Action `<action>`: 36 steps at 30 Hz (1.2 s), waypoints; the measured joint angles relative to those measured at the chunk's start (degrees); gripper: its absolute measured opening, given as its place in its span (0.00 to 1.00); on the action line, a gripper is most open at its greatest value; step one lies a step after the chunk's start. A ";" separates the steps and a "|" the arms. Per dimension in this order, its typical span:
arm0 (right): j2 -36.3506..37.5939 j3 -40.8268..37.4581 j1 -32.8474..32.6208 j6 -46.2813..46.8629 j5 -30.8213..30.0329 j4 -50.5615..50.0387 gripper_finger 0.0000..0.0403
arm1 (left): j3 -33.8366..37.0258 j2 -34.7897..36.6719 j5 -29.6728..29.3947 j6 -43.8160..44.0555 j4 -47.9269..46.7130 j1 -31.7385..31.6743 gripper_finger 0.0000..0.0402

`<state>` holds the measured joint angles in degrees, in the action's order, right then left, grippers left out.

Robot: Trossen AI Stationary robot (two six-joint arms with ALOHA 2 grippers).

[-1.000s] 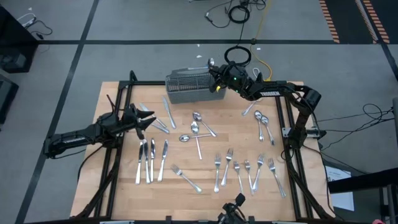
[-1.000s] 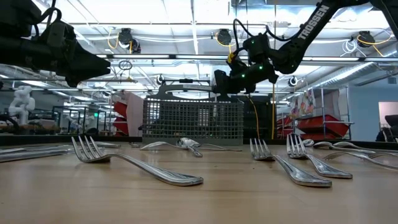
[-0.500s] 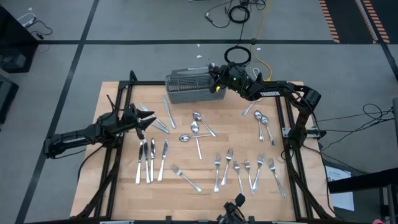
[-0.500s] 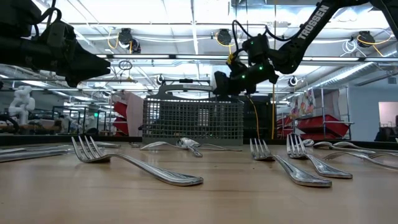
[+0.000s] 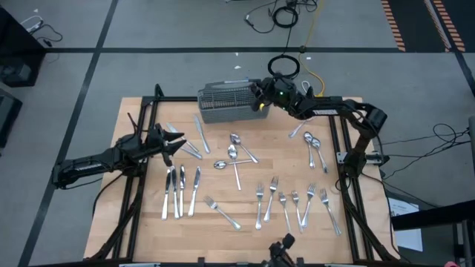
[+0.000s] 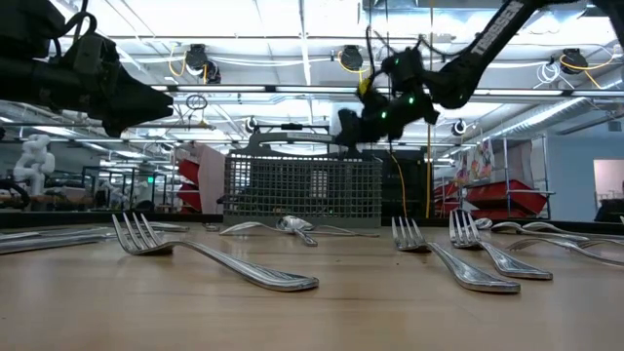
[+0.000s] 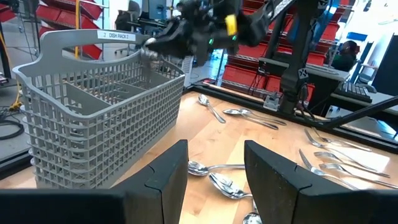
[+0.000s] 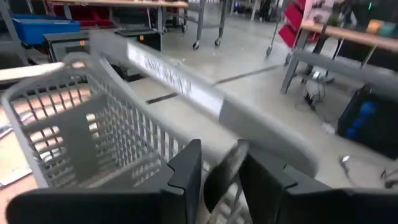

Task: Sort silverware
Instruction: Put the silver spoon into the gray utensil holder

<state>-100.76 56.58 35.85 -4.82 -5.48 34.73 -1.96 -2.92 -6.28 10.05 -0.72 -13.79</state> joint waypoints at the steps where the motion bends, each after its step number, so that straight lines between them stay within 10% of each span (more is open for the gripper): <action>1: 1.39 0.00 -0.24 -1.17 -0.79 -0.53 0.24 | -0.02 -0.02 0.00 0.01 -0.15 -0.01 0.41; 7: 12.23 0.02 -0.76 -3.78 -2.62 -12.64 0.29 | -0.07 0.00 0.02 0.12 -1.53 -0.01 0.41; 12: 24.90 0.11 -1.83 -3.04 0.14 -43.19 0.36 | -0.09 0.00 1.36 0.10 -1.68 0.01 0.41; 17: 32.00 0.11 -2.94 2.26 -10.18 -65.65 0.40 | -0.09 -0.02 1.40 0.10 -1.65 0.01 0.41; 36: 21.66 -0.04 0.18 29.39 -13.54 -78.65 0.39 | -0.04 -0.01 1.53 1.65 -1.11 -0.01 0.41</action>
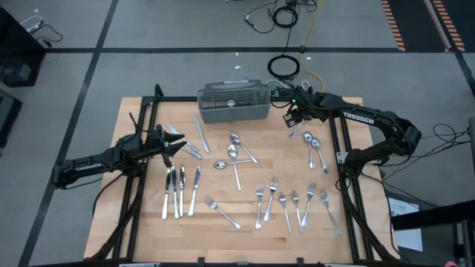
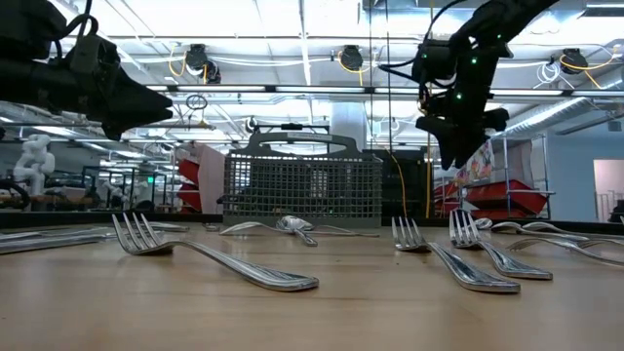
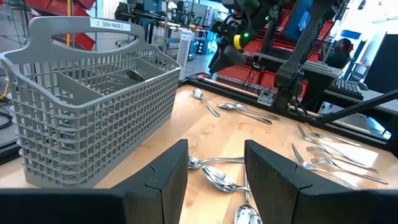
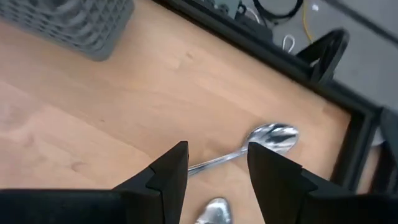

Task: Sort silverware
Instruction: Put the silver spoon into the gray utensil holder

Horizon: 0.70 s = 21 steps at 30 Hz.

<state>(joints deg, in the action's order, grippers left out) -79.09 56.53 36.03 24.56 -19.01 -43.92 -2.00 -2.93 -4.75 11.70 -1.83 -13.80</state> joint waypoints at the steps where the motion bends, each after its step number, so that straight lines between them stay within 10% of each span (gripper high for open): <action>1: -0.15 0.00 0.02 1.79 0.75 -0.01 0.39 | 0.00 -0.01 0.00 0.00 0.02 0.02 0.41; 21: -0.58 -5.16 0.79 31.08 1.06 3.88 0.39 | 0.04 0.01 0.02 1.70 -0.19 0.00 0.41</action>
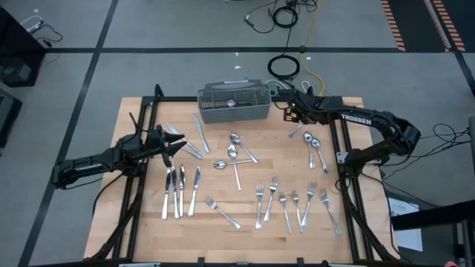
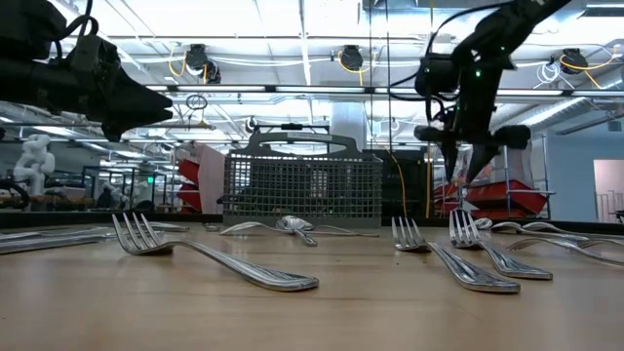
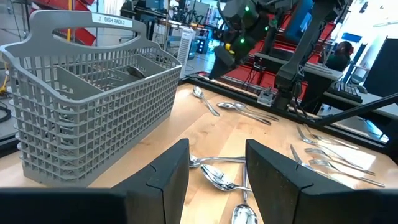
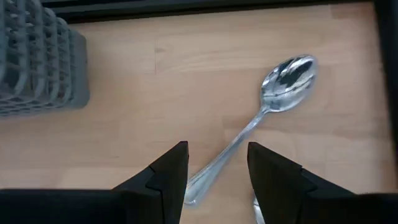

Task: Sort silverware
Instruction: Put the silver spoon into the gray utensil holder

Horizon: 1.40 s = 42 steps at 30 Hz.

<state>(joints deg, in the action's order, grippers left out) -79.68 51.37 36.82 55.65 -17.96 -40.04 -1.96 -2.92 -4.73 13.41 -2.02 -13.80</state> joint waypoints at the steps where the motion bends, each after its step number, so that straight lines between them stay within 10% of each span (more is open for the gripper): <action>1: 0.00 -0.95 0.26 0.39 0.07 1.74 0.39 | -0.01 -0.01 0.00 0.00 0.00 0.02 0.41; 25: -13.58 -8.54 3.89 3.91 3.57 15.90 0.37 | 0.00 0.00 0.42 -0.22 -0.02 0.02 0.41; 36: -13.31 -8.67 5.04 3.48 5.52 14.26 0.03 | -0.02 0.00 0.44 -0.24 -0.09 0.02 0.41; 42: -13.35 -8.67 4.82 2.25 5.82 13.46 0.02 | -0.02 -0.02 0.44 -0.25 -0.16 0.02 0.41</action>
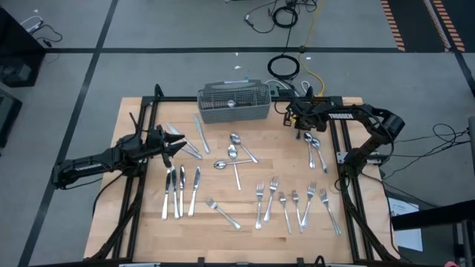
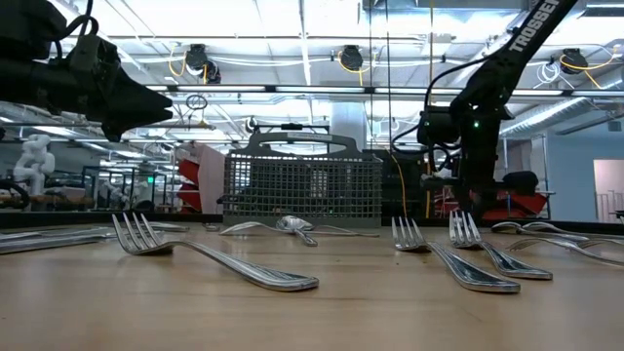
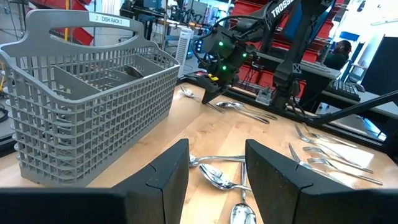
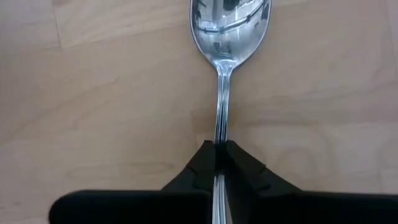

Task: Sort silverware
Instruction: Put the silver spoon into the gray utensil holder

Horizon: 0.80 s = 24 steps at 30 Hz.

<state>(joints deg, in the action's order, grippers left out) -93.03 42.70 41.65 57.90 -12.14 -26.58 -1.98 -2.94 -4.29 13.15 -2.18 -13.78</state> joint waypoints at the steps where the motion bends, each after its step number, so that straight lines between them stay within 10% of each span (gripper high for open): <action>1: -0.01 0.00 -0.24 -0.55 -0.23 -0.03 0.01 | 0.01 0.02 0.01 0.00 -0.01 -0.01 0.41; 24: 13.41 -0.34 -5.13 -11.14 -4.79 9.43 0.00 | 0.00 0.02 0.02 0.01 -0.19 0.00 0.41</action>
<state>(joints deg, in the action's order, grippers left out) -79.62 42.36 36.51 46.76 -16.93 -17.15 -1.98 -2.92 -4.27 13.17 -2.37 -13.78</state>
